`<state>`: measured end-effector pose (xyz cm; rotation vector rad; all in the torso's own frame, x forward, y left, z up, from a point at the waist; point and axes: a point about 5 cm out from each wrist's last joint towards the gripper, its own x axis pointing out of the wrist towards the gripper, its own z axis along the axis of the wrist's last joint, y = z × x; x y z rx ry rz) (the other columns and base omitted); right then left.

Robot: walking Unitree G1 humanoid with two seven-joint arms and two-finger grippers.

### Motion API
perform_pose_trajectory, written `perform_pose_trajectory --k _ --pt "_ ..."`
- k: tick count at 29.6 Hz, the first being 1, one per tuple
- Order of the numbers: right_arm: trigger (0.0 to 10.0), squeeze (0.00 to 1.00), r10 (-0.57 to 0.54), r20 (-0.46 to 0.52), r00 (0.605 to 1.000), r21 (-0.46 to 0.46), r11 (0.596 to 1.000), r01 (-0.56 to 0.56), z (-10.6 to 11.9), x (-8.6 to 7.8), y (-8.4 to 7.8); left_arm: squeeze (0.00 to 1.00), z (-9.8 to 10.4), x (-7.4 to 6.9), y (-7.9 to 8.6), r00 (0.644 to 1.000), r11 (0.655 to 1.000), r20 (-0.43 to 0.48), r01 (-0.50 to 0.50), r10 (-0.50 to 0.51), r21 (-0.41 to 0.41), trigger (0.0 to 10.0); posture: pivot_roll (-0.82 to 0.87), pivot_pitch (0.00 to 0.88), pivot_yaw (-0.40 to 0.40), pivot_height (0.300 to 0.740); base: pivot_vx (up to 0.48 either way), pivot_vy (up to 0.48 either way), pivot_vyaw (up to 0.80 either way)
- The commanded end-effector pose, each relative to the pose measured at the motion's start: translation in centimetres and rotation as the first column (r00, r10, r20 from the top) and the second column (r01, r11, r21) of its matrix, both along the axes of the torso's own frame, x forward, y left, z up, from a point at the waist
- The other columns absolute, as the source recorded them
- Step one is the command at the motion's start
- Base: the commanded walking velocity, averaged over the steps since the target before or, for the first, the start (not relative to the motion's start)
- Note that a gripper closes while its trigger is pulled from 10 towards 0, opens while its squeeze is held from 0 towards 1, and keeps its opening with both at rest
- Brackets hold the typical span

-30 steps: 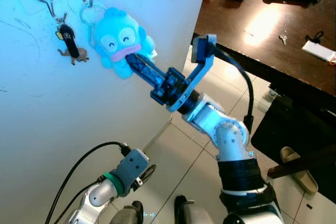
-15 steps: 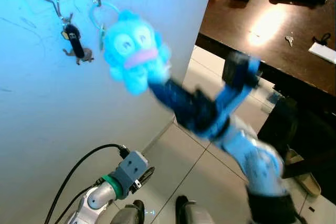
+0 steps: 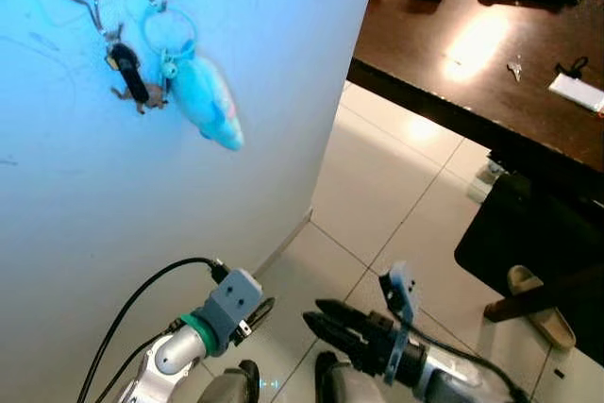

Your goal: Hang keys on a hook

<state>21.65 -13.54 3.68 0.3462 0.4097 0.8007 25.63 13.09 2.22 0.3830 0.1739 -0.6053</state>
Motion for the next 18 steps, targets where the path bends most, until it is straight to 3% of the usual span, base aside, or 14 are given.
perform_pose_trajectory --k 1,2,4,6,12,18 --pt "10.0 0.00 -0.169 -0.029 0.985 -0.109 0.980 0.165 -2.4 0.2 -1.4 0.00 -0.9 -0.3 0.4 0.999 0.999 -0.030 -0.030 0.031 0.015 10.0 -0.13 0.161 0.025 0.740 0.000 0.000 0.00" --pt "10.0 0.00 -0.313 -0.035 0.949 -0.224 0.928 0.298 -4.4 0.5 -2.7 0.00 -0.9 0.2 0.6 0.997 0.997 -0.025 -0.075 0.075 0.014 10.0 -0.12 0.131 0.014 0.740 0.000 0.000 0.00" --pt "10.0 0.00 -0.313 -0.035 0.949 -0.224 0.928 0.298 -4.4 0.5 -2.7 0.00 -0.9 0.2 0.6 0.997 0.997 -0.025 -0.075 0.075 0.014 10.0 -0.12 0.131 0.014 0.740 0.000 0.000 0.00" --pt "10.0 0.00 -0.452 -0.018 0.892 -0.346 0.840 0.419 -6.1 0.6 -3.9 0.00 -1.1 0.7 0.8 0.991 0.992 -0.029 -0.128 0.129 0.014 10.0 -0.11 0.113 0.010 0.740 0.000 0.000 0.00" --pt "10.0 0.00 -0.484 -0.040 0.874 -0.401 0.809 0.430 -7.2 0.6 -3.9 0.00 -2.5 0.0 1.8 0.984 0.987 -0.085 -0.148 0.154 0.069 10.0 -0.11 0.073 0.003 0.740 0.000 0.000 0.00" --pt "10.0 0.00 -0.427 -0.050 0.903 -0.444 0.819 0.363 -8.0 0.2 -2.9 0.00 -3.6 -0.6 2.6 0.975 0.978 -0.118 -0.174 0.187 0.115 10.0 -0.12 0.054 -0.002 0.740 0.000 0.000 0.00"
